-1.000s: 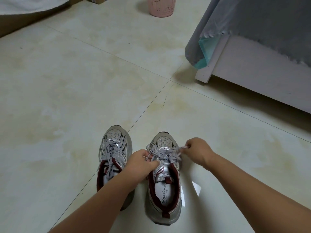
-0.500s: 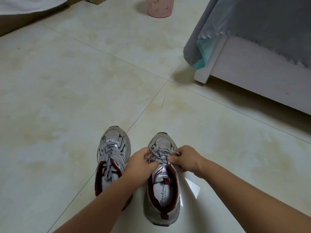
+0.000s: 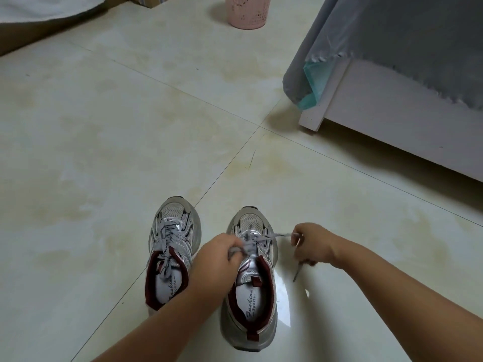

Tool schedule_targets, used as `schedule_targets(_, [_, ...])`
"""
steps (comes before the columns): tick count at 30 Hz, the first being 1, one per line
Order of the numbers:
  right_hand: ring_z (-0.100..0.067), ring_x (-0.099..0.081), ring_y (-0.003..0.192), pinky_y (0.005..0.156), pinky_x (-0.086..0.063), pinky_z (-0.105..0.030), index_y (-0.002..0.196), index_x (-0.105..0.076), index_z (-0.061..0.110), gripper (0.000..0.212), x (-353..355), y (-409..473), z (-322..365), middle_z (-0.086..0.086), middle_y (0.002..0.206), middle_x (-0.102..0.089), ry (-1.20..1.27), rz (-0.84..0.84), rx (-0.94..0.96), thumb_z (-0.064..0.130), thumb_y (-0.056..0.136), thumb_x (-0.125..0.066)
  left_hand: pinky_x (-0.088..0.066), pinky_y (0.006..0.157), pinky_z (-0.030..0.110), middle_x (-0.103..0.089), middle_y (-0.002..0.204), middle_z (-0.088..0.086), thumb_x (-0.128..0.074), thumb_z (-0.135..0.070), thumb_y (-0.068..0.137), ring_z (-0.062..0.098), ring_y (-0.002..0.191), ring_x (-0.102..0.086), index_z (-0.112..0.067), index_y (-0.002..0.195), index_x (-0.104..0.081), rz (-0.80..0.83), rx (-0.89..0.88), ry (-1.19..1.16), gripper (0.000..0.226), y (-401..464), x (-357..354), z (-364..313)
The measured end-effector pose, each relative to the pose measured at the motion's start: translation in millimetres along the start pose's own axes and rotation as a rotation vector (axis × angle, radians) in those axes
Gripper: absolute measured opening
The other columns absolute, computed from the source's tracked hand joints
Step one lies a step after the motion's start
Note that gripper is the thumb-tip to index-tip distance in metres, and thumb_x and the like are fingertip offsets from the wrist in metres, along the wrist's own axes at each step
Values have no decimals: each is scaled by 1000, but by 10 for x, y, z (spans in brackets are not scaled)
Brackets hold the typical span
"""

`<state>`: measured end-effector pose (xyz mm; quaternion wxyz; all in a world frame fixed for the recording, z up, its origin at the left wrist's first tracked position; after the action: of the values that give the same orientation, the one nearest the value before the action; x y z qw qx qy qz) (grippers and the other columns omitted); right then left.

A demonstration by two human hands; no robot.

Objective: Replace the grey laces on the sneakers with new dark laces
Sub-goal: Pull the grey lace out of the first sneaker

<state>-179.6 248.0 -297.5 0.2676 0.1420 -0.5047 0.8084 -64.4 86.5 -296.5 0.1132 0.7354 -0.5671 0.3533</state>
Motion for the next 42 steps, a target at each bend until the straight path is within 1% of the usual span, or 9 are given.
schedule_targets(4, [-24, -57, 109, 91, -46, -29, 116, -62, 6, 34, -36, -39, 179, -12, 121, -61, -264, -22, 78, 9, 86, -47, -45, 88, 24, -63, 78, -1, -46, -19, 81, 14, 75, -57, -17, 69, -55, 139, -585, 191, 15, -270, 0, -203])
schedule_targets(7, [-23, -53, 115, 91, -41, -26, 118, -62, 18, 36, -38, -46, 371, -5, 124, -61, -222, -287, 182, 10, 89, -42, -44, 70, 20, -44, 52, -3, -46, -20, 82, 11, 49, -36, -16, 58, -45, 74, -742, 231, 24, -351, 37, -173])
schedule_targets(10, [-24, -53, 110, 86, -41, -28, 112, -65, 21, 28, -243, -13, 559, -6, 117, -61, -334, -320, 367, 16, 92, -46, -33, 51, 16, -49, 56, -6, -47, -20, 82, 6, 51, -38, -17, 66, -52, -123, -609, 228, 16, -257, 71, -143])
schedule_targets(17, [-27, -53, 103, 66, -31, -29, 89, -57, 6, 10, -466, 63, 772, -10, 109, -56, -675, -356, 432, 3, 86, -47, -45, 82, 26, -62, 102, -5, -62, -29, 83, 13, 95, -58, -18, 100, -63, -18, 185, 41, 20, 118, -43, 98])
schedule_targets(23, [-28, -52, 95, 66, -26, -29, 93, -53, 10, 12, -472, 76, 775, -13, 106, -57, -642, -355, 502, 5, 87, -44, -36, 55, 17, -58, 67, -8, -63, -13, 79, 10, 63, -53, -15, 85, -66, -42, 245, -106, 7, 136, -31, 128])
schedule_targets(30, [-17, -47, 69, 60, -37, -25, 68, -48, 14, 18, -319, 178, 408, 2, 68, -50, 322, -358, 190, 4, 83, -51, -33, 48, 18, -55, 61, -9, -61, -14, 82, 6, 49, -44, -18, 88, -67, -29, 264, -146, 10, 107, -36, 150])
schedule_targets(35, [-20, -51, 107, 92, -42, -31, 118, -56, 21, 34, -337, 106, 647, 0, 114, -55, 14, -250, 365, 22, 84, -60, -31, 48, 16, -54, 60, -10, -63, -15, 80, 4, 49, -43, -22, 77, -63, -20, 255, -137, 8, 108, -36, 135])
schedule_targets(39, [-19, -45, 106, 79, -37, -27, 84, -62, 17, 9, -495, 79, 737, 0, 108, -56, -301, -258, 417, 25, 87, -60, -29, 46, 16, -49, 53, -11, -64, -14, 79, 3, 45, -39, -16, 80, -66, -34, 249, -143, 3, 103, -37, 133])
schedule_targets(42, [-20, -49, 84, 69, -33, -25, 71, -46, 18, 22, -339, 126, 709, -4, 95, -60, -225, -371, 322, 10, 91, -50, -29, 46, 16, -50, 55, -11, -63, -13, 80, 4, 45, -39, -17, 86, -68, -32, 263, -149, 8, 77, -37, 156])
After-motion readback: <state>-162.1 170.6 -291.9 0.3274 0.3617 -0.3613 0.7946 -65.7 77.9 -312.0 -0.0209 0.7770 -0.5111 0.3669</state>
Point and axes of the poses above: each hand's wrist, its own y-axis towards the middle knuckle, its own x-axis out of the back of the hand, z = x × y, the point moved 3 cm from there along y, towards the middle knuckle
